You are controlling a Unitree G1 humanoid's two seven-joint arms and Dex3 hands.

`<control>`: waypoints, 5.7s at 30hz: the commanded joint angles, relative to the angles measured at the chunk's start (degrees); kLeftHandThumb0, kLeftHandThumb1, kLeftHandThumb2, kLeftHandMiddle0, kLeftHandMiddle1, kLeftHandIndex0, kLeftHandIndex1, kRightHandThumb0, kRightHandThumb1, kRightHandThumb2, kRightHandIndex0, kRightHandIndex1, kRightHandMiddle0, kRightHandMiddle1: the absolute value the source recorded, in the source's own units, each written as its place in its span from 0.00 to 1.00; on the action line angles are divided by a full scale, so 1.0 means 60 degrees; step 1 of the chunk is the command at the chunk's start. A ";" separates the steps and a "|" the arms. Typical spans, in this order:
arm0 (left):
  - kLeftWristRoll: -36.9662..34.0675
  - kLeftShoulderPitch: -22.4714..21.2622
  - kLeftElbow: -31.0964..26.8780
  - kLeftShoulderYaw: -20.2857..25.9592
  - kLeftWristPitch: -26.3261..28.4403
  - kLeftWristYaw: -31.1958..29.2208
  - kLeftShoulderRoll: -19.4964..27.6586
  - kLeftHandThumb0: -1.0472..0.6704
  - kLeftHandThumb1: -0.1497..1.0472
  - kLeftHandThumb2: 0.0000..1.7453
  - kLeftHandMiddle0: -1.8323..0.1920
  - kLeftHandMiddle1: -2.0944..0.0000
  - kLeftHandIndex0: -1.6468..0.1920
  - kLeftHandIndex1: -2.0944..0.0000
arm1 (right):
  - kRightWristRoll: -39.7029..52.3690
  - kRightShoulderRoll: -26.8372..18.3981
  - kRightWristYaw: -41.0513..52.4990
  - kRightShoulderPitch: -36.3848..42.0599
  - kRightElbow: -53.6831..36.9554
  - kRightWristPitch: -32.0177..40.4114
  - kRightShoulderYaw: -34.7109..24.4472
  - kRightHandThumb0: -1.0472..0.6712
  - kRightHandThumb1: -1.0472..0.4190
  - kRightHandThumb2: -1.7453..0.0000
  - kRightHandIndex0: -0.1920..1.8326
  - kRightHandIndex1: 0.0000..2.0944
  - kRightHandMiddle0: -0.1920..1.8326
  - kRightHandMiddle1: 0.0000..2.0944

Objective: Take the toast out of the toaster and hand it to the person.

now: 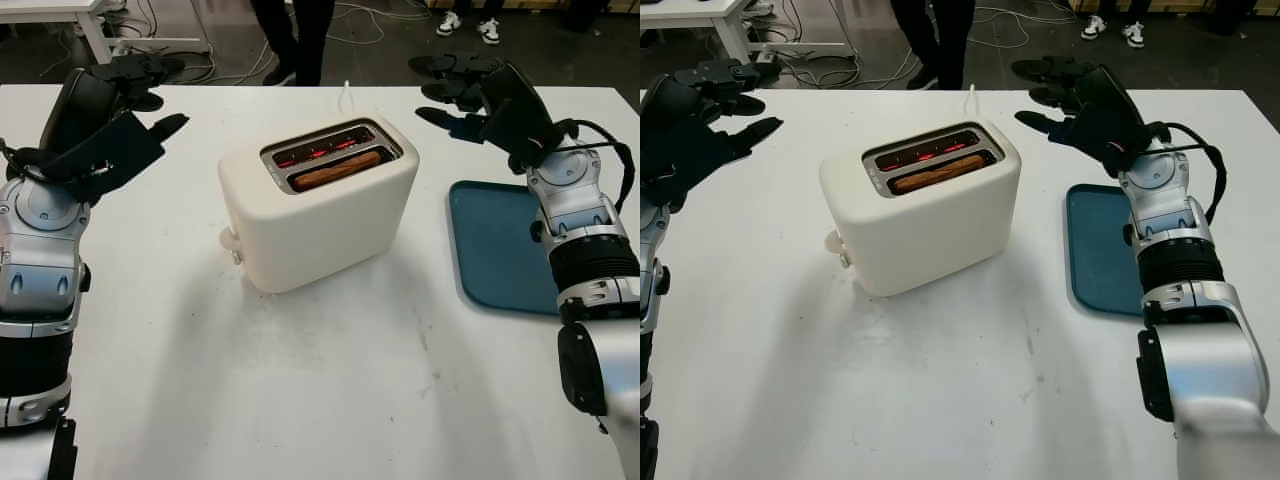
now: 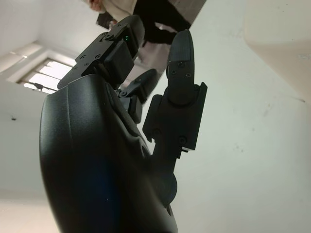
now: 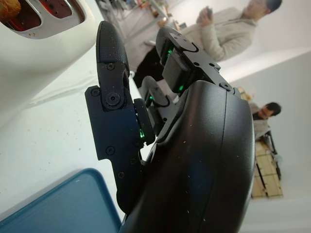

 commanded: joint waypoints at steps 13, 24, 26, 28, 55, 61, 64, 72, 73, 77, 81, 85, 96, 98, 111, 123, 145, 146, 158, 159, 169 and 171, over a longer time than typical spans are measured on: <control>0.0012 0.0001 0.0018 0.0029 -0.0007 -0.0032 -0.0004 0.36 0.89 0.12 0.74 0.63 0.56 0.99 | 0.0057 0.0026 0.0036 0.0087 -0.0012 -0.0052 0.0007 0.26 0.09 0.88 0.38 0.00 0.37 0.00; -0.0061 -0.0066 -0.0087 0.0055 0.0307 -0.0039 -0.0107 0.37 0.89 0.11 0.76 0.63 0.58 0.99 | 0.0085 0.0021 0.0021 0.0035 0.0233 -0.0297 -0.0023 0.25 0.09 0.88 0.38 0.00 0.37 0.00; -0.0007 -0.0037 -0.0122 0.0024 0.0268 -0.0040 -0.0061 0.37 0.89 0.11 0.76 0.63 0.57 0.99 | 0.0084 0.0018 0.0024 0.0033 0.0250 -0.0329 -0.0022 0.25 0.09 0.88 0.38 0.00 0.38 0.00; 0.0025 -0.0023 -0.0139 0.0006 0.0261 -0.0054 -0.0023 0.37 0.89 0.12 0.76 0.63 0.57 0.99 | 0.0071 0.0012 0.0032 0.0022 0.0278 -0.0347 -0.0010 0.25 0.09 0.87 0.38 0.00 0.37 0.00; 0.0015 0.0006 -0.0004 0.0018 0.0028 -0.0004 -0.0033 0.38 0.89 0.12 0.75 0.63 0.57 0.99 | 0.0082 0.0024 0.0055 0.0083 0.0072 -0.0076 -0.0011 0.25 0.09 0.87 0.38 0.00 0.37 0.00; 0.0026 0.0004 0.0036 0.0006 -0.0005 0.0005 -0.0033 0.37 0.89 0.12 0.75 0.62 0.56 0.99 | 0.0045 0.0011 0.0021 0.0085 0.0075 -0.0060 0.0001 0.24 0.09 0.88 0.38 0.00 0.37 0.00; 0.0043 0.0000 0.0019 0.0008 0.0068 0.0035 -0.0063 0.36 0.89 0.11 0.75 0.62 0.56 0.99 | 0.0093 0.0036 0.0060 0.0093 0.0042 -0.0002 -0.0019 0.23 0.09 0.88 0.38 0.00 0.37 0.00; 0.0050 0.0024 0.0044 0.0005 -0.0042 0.0026 -0.0043 0.36 0.89 0.12 0.75 0.62 0.56 0.99 | 0.0062 0.0030 0.0029 0.0111 0.0031 -0.0060 -0.0002 0.24 0.09 0.88 0.38 0.00 0.37 0.00; 0.0045 0.0024 0.0045 0.0002 -0.0050 0.0012 -0.0035 0.36 0.89 0.12 0.75 0.62 0.56 0.99 | 0.0055 0.0030 0.0024 0.0105 0.0047 -0.0063 0.0002 0.24 0.09 0.88 0.38 0.00 0.37 0.00; 0.0055 0.0026 0.0017 -0.0008 -0.0039 -0.0028 0.0003 0.37 0.89 0.12 0.75 0.62 0.56 0.99 | -0.0007 0.0011 -0.0002 0.0100 0.0050 -0.0085 0.0040 0.24 0.09 0.87 0.38 0.00 0.37 0.00; 0.0016 0.0036 0.0038 0.0030 -0.0060 0.0014 -0.0046 0.37 0.89 0.12 0.75 0.62 0.56 0.99 | 0.0049 0.0030 0.0033 0.0106 0.0048 -0.0061 0.0015 0.24 0.09 0.87 0.38 0.00 0.37 0.00; 0.0004 0.0030 0.0048 0.0038 -0.0037 0.0006 -0.0048 0.37 0.89 0.12 0.75 0.62 0.57 0.99 | 0.0005 0.0021 -0.0008 0.0118 0.0018 -0.0072 0.0042 0.23 0.09 0.87 0.38 0.00 0.37 0.00; 0.0044 -0.0034 -0.0002 0.0015 0.0155 0.0006 -0.0083 0.36 0.89 0.12 0.75 0.63 0.57 0.99 | 0.0043 0.0015 0.0016 0.0076 0.0083 -0.0104 0.0025 0.24 0.09 0.87 0.38 0.00 0.37 0.00; 0.0041 -0.0039 0.0014 0.0015 0.0136 0.0011 -0.0087 0.36 0.89 0.11 0.75 0.63 0.57 0.99 | 0.0065 0.0020 0.0042 0.0069 0.0085 -0.0086 0.0017 0.23 0.09 0.87 0.38 0.00 0.37 0.00; 0.0019 -0.0041 -0.0017 0.0030 0.0133 -0.0012 -0.0075 0.37 0.89 0.11 0.75 0.63 0.57 0.99 | 0.0069 0.0061 0.0015 0.0076 -0.0027 -0.0027 0.0021 0.23 0.09 0.87 0.39 0.00 0.38 0.00; 0.0034 -0.0026 -0.0017 0.0013 0.0085 -0.0020 -0.0042 0.37 0.89 0.11 0.75 0.63 0.57 0.99 | 0.0046 0.0025 0.0030 0.0088 -0.0023 -0.0065 0.0032 0.24 0.09 0.87 0.38 0.00 0.37 0.00; 0.0113 0.0054 0.0064 -0.0013 -0.0137 0.0033 0.0003 0.36 0.89 0.12 0.75 0.63 0.56 0.99 | 0.1499 0.0239 0.1775 -0.1387 -0.0113 -0.0681 -0.0491 0.20 0.16 1.00 0.45 0.04 0.45 0.04; 0.0140 0.0057 0.0060 -0.0028 -0.0140 0.0026 0.0022 0.36 0.89 0.12 0.74 0.63 0.56 0.99 | 0.1555 0.0259 0.2013 -0.1531 -0.0221 -0.0747 -0.0431 0.19 0.17 1.00 0.46 0.04 0.46 0.04; -0.0035 0.0130 -0.0064 0.0144 0.0056 0.0100 -0.0181 0.37 0.89 0.10 0.74 0.63 0.56 0.99 | 0.0121 0.0496 0.2690 -0.1961 -0.1573 -0.1268 0.1156 0.18 0.26 1.00 0.47 0.24 0.54 0.05; -0.0014 0.0147 -0.0051 0.0138 0.0009 0.0096 -0.0166 0.37 0.89 0.11 0.74 0.63 0.56 0.99 | 0.0011 0.0542 0.2658 -0.1947 -0.1569 -0.1351 0.1242 0.18 0.27 1.00 0.46 0.26 0.54 0.05; 0.0044 0.0133 -0.0106 0.0109 0.0292 0.0100 -0.0213 0.36 0.89 0.11 0.74 0.65 0.57 0.99 | -0.1417 0.0699 0.2120 -0.1640 -0.1339 -0.1876 0.2250 0.26 0.30 1.00 0.39 0.33 0.53 0.03; 0.0056 0.0134 -0.0110 0.0101 0.0292 0.0103 -0.0206 0.36 0.89 0.11 0.74 0.65 0.57 0.99 | -0.1748 0.0674 0.1907 -0.1568 -0.1331 -0.1954 0.2433 0.26 0.29 1.00 0.38 0.34 0.53 0.03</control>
